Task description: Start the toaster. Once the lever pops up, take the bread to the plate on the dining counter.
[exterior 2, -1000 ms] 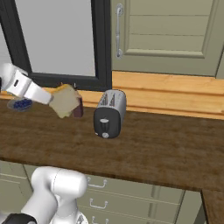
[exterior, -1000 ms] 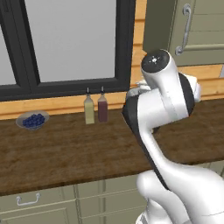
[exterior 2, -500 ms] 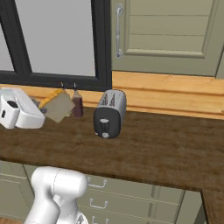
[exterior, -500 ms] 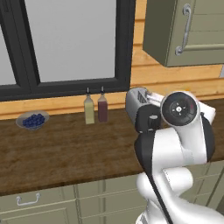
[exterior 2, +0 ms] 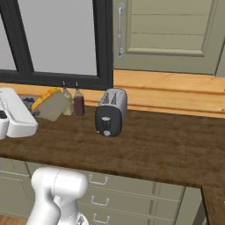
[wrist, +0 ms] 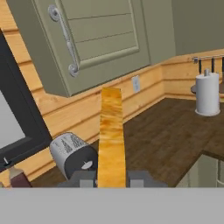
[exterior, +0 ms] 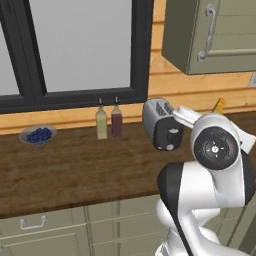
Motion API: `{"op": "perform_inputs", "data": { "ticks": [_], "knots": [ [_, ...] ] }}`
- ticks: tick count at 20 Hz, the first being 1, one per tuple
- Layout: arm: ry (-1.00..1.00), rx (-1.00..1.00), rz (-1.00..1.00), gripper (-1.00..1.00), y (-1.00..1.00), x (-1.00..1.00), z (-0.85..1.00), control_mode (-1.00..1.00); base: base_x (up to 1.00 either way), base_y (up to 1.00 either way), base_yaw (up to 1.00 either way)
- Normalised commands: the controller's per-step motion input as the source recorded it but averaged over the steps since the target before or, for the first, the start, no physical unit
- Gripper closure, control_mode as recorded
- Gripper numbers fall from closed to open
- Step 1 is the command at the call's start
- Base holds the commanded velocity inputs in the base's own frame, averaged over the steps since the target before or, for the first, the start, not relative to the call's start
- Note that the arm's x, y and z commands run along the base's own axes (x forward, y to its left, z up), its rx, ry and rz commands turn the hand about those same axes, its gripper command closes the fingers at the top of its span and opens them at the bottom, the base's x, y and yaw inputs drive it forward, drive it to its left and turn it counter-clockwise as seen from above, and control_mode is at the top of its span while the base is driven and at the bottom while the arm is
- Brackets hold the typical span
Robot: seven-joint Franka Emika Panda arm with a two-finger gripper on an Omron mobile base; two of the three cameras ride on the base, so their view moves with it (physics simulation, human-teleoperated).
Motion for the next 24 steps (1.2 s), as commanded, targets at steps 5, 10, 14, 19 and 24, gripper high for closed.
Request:
{"op": "perform_inputs", "data": {
  "ticks": [5, 10, 14, 19, 24],
  "knots": [
    [0.00, 0.00, 0.00, 1.00, 0.00, 0.00, 0.00, 1.00, -0.43, 0.11, 0.00],
    [0.00, 0.00, 0.00, 1.00, 0.00, 0.00, 0.00, 1.00, -0.42, 0.29, -0.25],
    [0.00, 0.00, 0.00, 1.00, 0.00, 0.00, 0.00, 1.00, -0.44, 0.46, -0.53],
    [0.00, 0.00, 0.00, 1.00, 0.00, 0.00, 0.00, 1.00, -0.54, 0.69, -0.70],
    [0.00, 0.00, 0.00, 1.00, 0.00, 0.00, 0.00, 1.00, -0.69, 0.52, -0.75]
  ]
}}
